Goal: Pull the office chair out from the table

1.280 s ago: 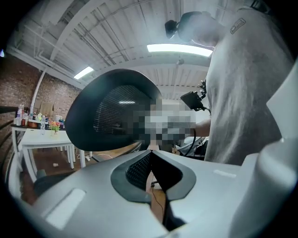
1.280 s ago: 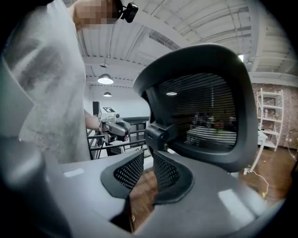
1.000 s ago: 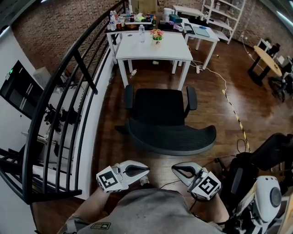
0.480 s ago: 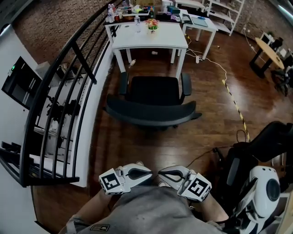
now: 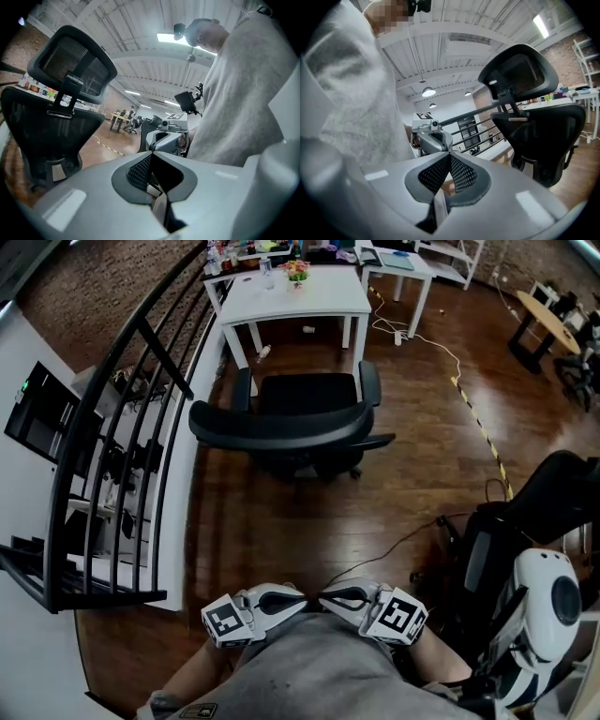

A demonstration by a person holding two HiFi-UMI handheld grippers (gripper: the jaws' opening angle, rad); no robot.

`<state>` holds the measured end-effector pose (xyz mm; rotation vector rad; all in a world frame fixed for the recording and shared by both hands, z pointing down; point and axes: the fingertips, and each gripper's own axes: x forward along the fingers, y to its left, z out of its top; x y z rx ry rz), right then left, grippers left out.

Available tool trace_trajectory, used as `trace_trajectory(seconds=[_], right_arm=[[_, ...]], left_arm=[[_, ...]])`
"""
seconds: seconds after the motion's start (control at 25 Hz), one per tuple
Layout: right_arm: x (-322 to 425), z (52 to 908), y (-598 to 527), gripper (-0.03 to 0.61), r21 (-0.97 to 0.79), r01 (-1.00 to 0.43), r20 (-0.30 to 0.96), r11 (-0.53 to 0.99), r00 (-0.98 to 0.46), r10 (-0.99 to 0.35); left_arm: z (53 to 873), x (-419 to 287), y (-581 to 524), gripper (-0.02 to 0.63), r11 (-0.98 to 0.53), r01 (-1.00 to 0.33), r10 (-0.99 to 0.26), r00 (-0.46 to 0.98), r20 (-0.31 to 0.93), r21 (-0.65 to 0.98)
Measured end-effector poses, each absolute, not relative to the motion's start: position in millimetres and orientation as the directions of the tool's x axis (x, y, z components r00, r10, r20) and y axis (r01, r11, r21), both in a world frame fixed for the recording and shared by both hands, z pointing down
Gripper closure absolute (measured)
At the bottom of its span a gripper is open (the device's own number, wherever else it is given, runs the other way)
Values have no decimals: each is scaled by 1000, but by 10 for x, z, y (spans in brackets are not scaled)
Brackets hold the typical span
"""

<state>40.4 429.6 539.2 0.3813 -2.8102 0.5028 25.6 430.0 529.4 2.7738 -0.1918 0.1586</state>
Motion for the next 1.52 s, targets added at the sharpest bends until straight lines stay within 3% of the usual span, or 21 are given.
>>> trace_trajectory(seconds=[0.68,1.52], right_arm=[[72,5287,4071,572,-280,-321,275,905,-930,-245],[55,5371,4306,572,-272,-331,302,904,-921,-247]], left_arm=[[5148,108,4051,614,-952,-65,-27,991,129,299],[5198,95,4273,614,-952,-99,-63,989,133,288]])
